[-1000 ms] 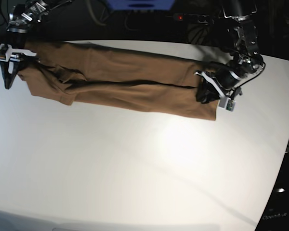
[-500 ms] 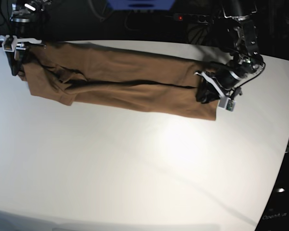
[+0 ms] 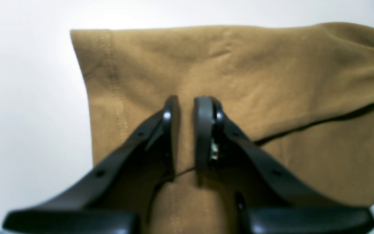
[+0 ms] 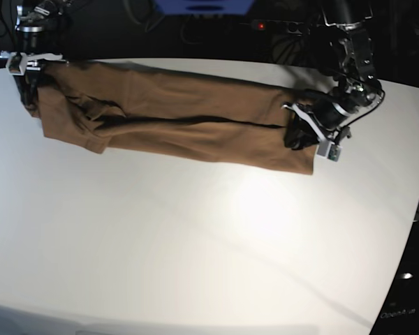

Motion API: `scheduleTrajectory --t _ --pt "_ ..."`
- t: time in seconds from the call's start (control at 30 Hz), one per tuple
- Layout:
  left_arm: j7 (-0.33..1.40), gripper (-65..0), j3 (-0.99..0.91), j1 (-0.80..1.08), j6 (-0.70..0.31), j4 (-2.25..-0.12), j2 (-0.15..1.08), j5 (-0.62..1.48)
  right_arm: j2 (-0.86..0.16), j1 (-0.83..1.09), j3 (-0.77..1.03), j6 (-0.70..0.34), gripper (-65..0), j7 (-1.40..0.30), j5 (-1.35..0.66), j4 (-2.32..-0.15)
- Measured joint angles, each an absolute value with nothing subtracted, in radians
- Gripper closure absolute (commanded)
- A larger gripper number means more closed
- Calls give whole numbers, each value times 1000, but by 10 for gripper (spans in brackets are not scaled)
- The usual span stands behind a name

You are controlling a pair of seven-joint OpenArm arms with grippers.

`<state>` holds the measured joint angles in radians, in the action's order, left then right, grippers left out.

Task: Fold the T-shirt properly
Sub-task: 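Pull the strip ends apart with both grippers to straighten it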

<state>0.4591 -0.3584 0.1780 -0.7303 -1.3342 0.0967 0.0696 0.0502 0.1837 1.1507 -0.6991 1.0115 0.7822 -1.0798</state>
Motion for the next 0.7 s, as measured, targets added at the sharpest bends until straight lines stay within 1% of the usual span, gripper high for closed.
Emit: scheduleTrajectory --t 0.07,0.5,0.7 --pt "459 -88 -358 178 -730 -1334 97 70 52 184 1153 -699 -4 1021 829 -1065" --pt "406 -88 -358 211 -731 -1334 97 77 30 149 1184 -699 -4 1035 928 -1051" --pt "382 -88 -358 224 -734 -1334 97 78 24 96 1195 -696 -4 971 982 -1057"
